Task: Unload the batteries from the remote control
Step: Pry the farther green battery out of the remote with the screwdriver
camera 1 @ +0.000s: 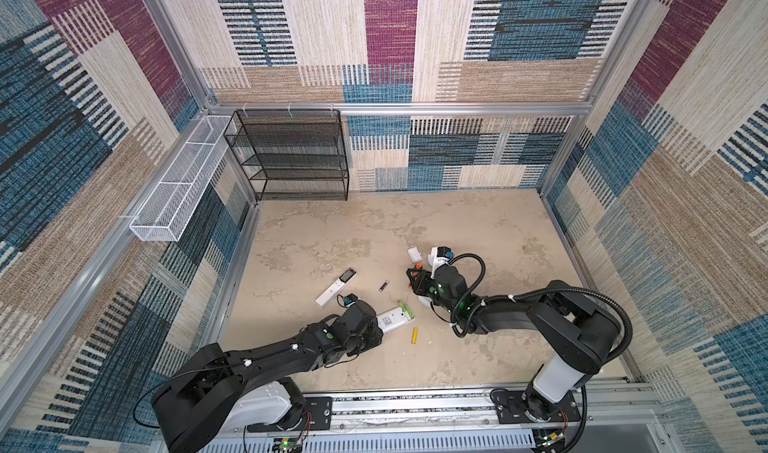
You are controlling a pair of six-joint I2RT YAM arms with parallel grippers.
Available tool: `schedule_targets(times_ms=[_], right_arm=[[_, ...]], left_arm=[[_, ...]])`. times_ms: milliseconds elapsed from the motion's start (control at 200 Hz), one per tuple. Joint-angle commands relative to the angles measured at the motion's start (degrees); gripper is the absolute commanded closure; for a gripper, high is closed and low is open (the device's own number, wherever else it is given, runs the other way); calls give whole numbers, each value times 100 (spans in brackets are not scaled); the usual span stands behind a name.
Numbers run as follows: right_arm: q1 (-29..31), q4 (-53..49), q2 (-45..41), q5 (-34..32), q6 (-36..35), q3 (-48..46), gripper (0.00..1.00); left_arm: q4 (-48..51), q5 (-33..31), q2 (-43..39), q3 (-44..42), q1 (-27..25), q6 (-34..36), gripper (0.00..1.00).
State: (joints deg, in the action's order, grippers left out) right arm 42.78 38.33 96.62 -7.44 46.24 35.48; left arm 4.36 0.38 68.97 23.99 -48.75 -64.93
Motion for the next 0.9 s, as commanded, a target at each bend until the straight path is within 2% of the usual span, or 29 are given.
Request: schedule_targets(times_ms=[0,240,441,676,896], right_arm=[[-20,298,127,58,-1,119,100],[-69,303,346,65,-152,291,100],[-86,194,375,-47,-554,463,100],[-86,171,142,-15,-947,477,100],[-82,-20,-379,-156,-1509,298,100]], left_arm=[[69,-9,-34,-19,6,-64,66],[170,-70,-155,-32,7,-51,66],[214,-124,-242,-53,6,-47,66],[301,-132,-335,10,6,7,66],[841,-192,-490,539,6,317,65]])
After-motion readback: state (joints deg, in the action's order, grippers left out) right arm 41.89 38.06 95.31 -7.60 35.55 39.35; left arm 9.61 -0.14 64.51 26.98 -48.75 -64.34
